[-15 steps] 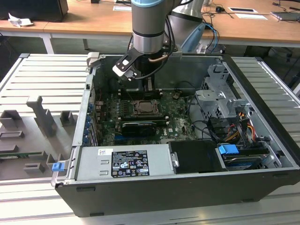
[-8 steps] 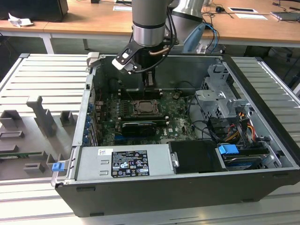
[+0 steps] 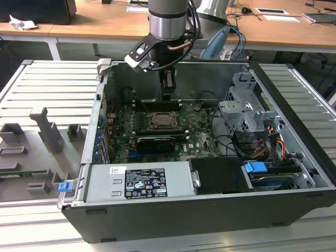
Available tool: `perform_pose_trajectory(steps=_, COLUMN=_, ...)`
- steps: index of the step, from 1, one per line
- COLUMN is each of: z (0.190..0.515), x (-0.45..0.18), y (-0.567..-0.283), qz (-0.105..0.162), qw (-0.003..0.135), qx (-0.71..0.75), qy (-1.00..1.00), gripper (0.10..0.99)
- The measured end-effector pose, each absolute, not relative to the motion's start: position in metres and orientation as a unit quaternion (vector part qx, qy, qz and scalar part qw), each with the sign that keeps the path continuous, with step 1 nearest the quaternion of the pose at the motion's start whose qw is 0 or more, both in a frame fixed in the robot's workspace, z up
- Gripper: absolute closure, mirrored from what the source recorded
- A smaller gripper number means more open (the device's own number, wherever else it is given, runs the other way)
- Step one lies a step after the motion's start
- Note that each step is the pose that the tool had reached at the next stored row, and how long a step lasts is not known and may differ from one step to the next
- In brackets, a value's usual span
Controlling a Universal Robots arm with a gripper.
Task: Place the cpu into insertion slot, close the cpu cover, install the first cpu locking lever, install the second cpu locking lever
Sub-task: 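Install the first cpu locking lever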
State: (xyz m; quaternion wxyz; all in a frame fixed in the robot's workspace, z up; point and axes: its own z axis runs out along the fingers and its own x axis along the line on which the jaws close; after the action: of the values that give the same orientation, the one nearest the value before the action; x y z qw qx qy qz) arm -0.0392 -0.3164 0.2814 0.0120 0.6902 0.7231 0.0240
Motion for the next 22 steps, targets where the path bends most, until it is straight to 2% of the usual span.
perform_pose_trajectory(steps=22, z=0.2809, x=-0.0393, y=-0.3164, qz=0.026, qw=0.007, qx=0.544, qy=0.839, gripper=0.98)
